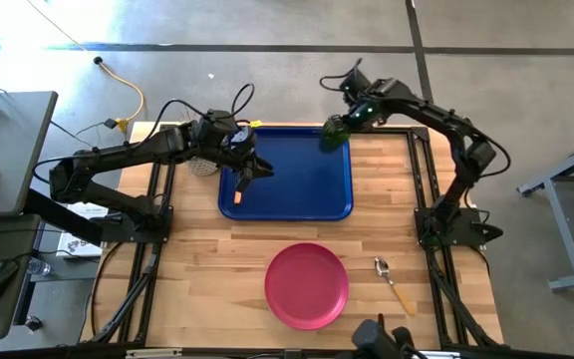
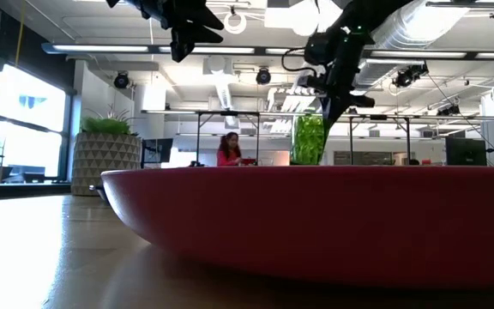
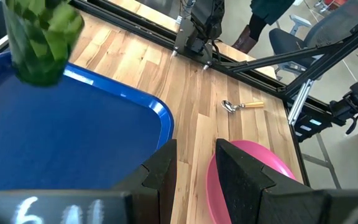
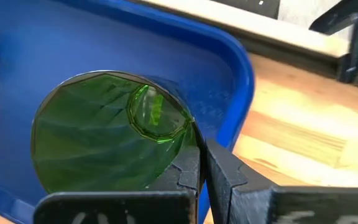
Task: Pick and place plate/cup/fork/spoon on tray
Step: Put the green cup in the top right corner of the blue tray
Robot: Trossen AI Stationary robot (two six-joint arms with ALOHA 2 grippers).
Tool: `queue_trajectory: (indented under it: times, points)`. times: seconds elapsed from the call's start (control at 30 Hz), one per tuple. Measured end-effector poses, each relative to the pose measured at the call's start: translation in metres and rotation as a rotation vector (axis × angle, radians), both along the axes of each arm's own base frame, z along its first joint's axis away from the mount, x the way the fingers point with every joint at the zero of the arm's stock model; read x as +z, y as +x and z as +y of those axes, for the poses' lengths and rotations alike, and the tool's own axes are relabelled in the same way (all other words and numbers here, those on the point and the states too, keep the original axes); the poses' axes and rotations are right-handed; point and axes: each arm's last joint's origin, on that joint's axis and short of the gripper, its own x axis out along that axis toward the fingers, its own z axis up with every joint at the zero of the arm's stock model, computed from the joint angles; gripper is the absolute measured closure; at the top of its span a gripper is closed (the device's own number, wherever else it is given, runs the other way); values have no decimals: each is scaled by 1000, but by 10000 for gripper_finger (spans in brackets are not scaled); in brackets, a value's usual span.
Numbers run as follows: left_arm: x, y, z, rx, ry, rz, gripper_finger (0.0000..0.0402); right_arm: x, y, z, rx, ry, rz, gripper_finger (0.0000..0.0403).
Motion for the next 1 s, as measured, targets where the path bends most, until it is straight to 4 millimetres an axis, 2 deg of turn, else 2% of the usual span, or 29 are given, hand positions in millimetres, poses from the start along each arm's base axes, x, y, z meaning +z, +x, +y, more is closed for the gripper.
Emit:
queue_trajectory:
  times: [0.27,0.63,1.0]
  points:
    - [0,0,0,6,-12,1,302,-24,14,-3,25,37,62,403]
    - [0,0,0,8,-15,1,302,-38,18,-8,36,47,107,403]
    - [0,0,0,8,-15,1,302,-41,19,-9,40,47,109,403]
